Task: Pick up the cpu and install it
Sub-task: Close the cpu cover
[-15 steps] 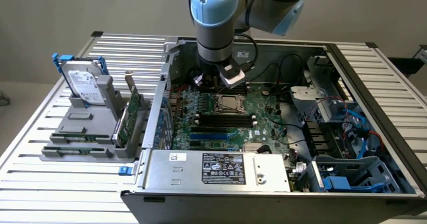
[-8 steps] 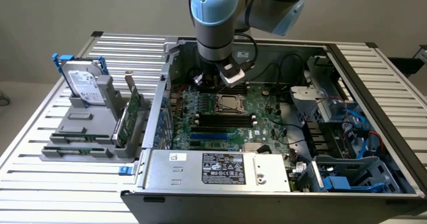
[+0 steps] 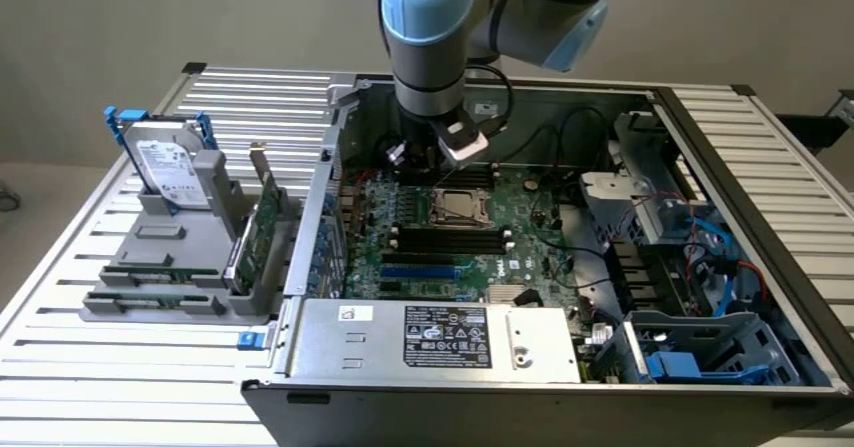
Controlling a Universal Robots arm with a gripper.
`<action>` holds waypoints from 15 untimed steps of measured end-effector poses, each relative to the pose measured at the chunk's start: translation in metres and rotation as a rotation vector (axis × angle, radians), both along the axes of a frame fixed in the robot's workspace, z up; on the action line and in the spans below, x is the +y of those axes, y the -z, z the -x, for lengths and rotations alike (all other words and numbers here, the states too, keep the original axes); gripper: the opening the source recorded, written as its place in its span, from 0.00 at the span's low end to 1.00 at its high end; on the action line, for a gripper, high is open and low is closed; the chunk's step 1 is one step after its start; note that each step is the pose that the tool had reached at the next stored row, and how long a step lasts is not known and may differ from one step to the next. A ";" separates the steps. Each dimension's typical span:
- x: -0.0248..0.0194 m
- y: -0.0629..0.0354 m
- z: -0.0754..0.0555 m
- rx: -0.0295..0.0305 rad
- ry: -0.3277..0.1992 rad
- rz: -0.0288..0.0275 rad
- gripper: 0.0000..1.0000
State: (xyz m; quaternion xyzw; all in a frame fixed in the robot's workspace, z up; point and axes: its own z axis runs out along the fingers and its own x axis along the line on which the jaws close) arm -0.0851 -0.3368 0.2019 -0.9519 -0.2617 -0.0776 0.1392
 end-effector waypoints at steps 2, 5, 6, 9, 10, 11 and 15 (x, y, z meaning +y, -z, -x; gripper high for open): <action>0.0000 -0.0007 0.003 0.0000 0.001 0.0000 0.11; -0.0006 -0.0032 0.006 -0.0001 0.002 -0.0001 0.11; -0.0012 -0.0042 0.007 -0.0001 0.002 -0.0001 0.11; -0.0041 -0.0054 0.008 -0.0001 0.004 0.0002 0.11; -0.0054 -0.0054 0.008 -0.0002 0.005 0.0003 0.11; -0.0067 -0.0054 0.008 -0.0002 0.007 0.0009 0.11; -0.0104 -0.0054 0.008 -0.0008 0.014 0.0038 0.11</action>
